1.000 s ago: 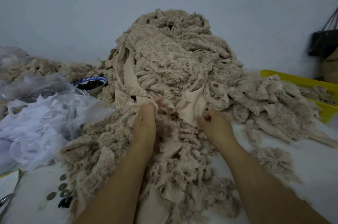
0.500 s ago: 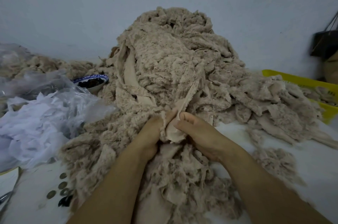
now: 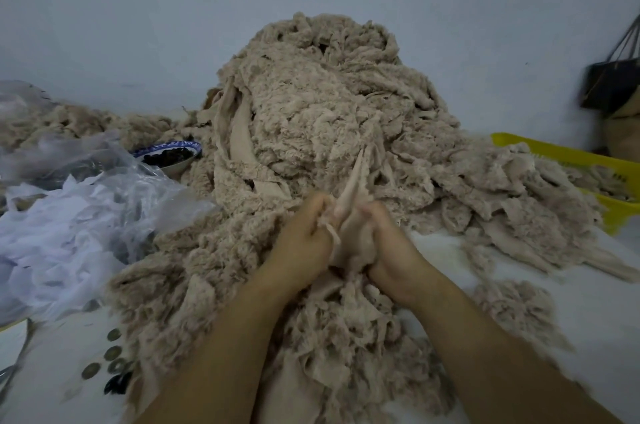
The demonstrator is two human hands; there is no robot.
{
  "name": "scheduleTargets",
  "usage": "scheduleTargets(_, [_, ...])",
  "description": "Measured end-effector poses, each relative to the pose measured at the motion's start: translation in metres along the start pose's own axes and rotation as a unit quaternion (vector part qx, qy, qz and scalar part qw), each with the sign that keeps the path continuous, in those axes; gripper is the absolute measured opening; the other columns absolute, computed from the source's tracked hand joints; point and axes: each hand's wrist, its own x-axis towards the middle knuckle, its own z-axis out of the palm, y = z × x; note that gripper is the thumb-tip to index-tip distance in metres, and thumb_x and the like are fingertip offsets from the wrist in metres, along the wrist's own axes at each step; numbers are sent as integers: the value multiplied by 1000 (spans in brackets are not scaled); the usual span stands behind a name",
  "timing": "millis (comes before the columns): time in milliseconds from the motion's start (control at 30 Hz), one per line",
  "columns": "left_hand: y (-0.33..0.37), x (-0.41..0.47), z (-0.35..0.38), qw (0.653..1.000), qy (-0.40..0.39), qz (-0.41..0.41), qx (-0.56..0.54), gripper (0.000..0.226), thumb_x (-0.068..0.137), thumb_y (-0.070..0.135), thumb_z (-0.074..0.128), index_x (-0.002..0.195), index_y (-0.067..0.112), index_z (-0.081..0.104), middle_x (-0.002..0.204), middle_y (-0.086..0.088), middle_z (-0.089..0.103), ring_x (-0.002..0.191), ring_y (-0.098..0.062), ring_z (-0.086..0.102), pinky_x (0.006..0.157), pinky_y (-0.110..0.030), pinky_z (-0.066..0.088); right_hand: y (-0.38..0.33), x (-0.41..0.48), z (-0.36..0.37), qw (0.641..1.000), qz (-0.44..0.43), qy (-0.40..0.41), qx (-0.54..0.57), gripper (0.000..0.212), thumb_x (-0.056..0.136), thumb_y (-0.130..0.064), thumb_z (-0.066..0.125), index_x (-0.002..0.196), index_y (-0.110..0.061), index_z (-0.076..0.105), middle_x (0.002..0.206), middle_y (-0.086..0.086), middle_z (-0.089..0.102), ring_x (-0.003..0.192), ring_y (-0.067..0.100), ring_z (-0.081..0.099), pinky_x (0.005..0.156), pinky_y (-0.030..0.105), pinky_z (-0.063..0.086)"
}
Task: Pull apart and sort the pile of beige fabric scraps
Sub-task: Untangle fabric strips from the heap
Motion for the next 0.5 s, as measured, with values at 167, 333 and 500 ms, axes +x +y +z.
scheduleTargets(167, [-2, -5, 9, 978, -156, 83, 112, 18, 105, 25, 48, 88, 24, 51, 85, 13, 54, 74, 0, 49, 66, -14, 41, -10, 5, -8, 995, -6, 96, -23, 41, 98, -52, 52, 90, -20, 76, 81, 6, 75, 74, 18, 73, 60, 30, 56])
scheduleTargets(333, [-5, -5, 13, 978, -192, 58, 64, 18, 104, 33, 50, 88, 24, 54, 76, 23, 53, 70, 4, 48, 66, -9, 39, -11, 9, -16, 979, -19, 181, -90, 38, 101, -47, 50, 82, -24, 72, 66, -1, 70, 68, 18, 68, 63, 32, 54])
scheduleTargets(500, [-4, 0, 12, 982, -12, -128, -141, 25, 102, 46, 49, 104, 31, 69, 101, 8, 73, 94, -11, 71, 80, -28, 57, -11, 4, -2, 930, -169, 144, -292, 44, 102, -42, 48, 62, -21, 43, 54, -11, 45, 52, 6, 42, 50, 19, 34])
